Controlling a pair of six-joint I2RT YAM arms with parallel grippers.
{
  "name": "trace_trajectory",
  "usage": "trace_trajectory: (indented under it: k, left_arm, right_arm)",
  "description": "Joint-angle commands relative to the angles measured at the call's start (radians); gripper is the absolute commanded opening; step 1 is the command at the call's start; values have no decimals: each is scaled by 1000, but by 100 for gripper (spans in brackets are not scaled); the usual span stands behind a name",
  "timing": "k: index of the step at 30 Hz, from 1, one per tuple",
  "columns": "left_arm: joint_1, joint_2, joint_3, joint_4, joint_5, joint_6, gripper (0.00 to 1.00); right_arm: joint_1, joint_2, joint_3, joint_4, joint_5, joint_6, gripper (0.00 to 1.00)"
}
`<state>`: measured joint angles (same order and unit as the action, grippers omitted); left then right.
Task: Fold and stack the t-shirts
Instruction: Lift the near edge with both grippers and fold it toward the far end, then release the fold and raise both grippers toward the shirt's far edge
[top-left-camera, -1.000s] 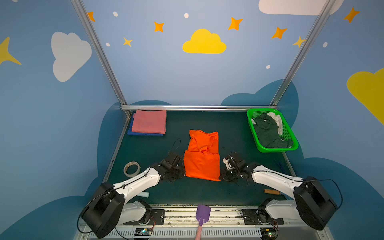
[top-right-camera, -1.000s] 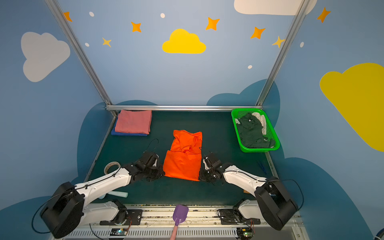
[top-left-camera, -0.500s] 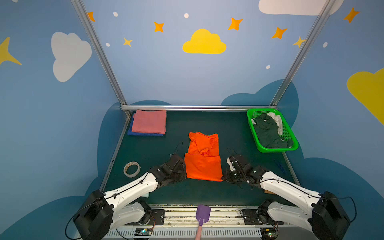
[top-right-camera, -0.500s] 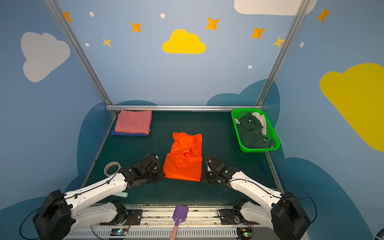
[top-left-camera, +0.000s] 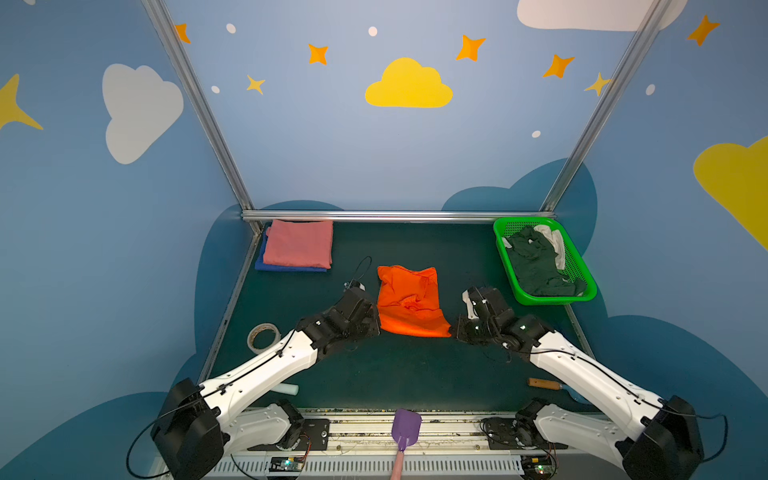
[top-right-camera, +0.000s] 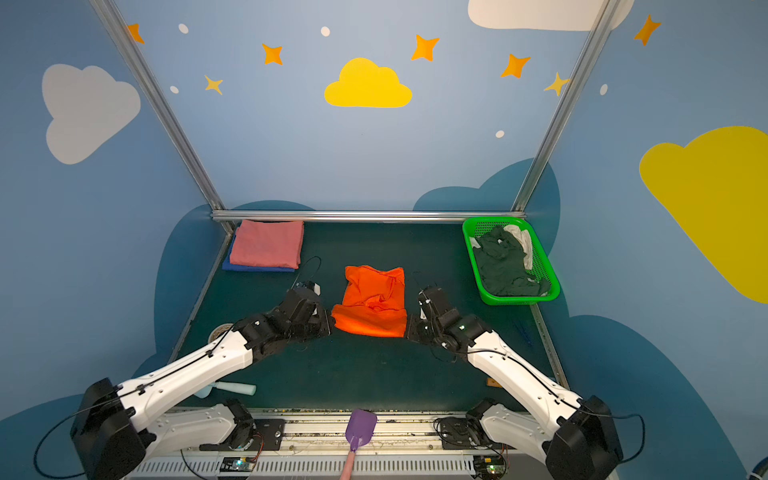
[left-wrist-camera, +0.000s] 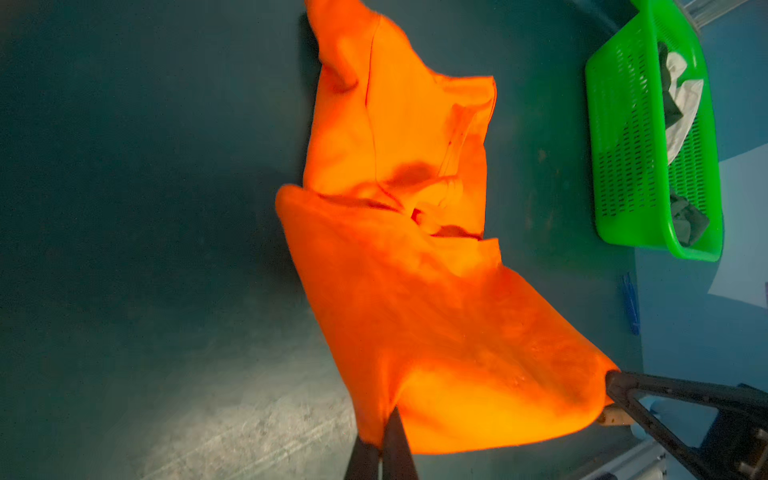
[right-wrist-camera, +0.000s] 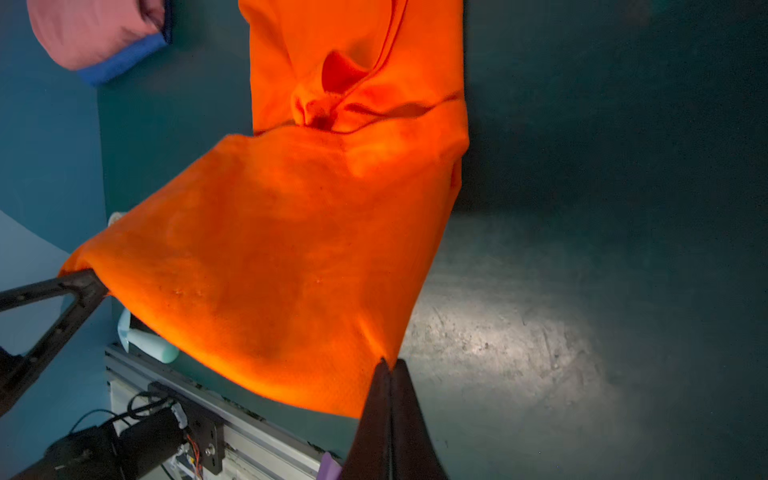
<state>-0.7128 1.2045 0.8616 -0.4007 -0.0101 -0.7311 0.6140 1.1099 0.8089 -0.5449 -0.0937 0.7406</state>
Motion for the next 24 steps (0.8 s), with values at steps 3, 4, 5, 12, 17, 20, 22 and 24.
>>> trace_trajectory:
  k: [3,4,5,12,17,20,22,24]
  left_arm:
    - [69,120,127,3,1,103,5]
    - [84,147,153,3,9,113,5]
    - [103,174,181,-2,16,122,5]
    - [208,359,383,-26,92,199,5]
    - [268,500,513,-40,152,258,5]
    - [307,601,595,-43,208,308,5]
    - [329,676,664,-55,258,327,5]
    - [352,757,738,-58,292,339,5]
  right_arm:
    - [-92,104,121,-17,-49,-99,0]
    - [-104,121,141,-12,-57,-111,0]
    - [-118,143,162,-4,-68,-122,0]
    - [-207,350,332,15,-158,-190,0]
    - [-264,532,486,7,-250,-243,0]
    - [-289,652,579,4,-285,-256,0]
    - [-306,729,641,-2,-310,-259,0]
    - [-319,808,703,-1,-339,-261,0]
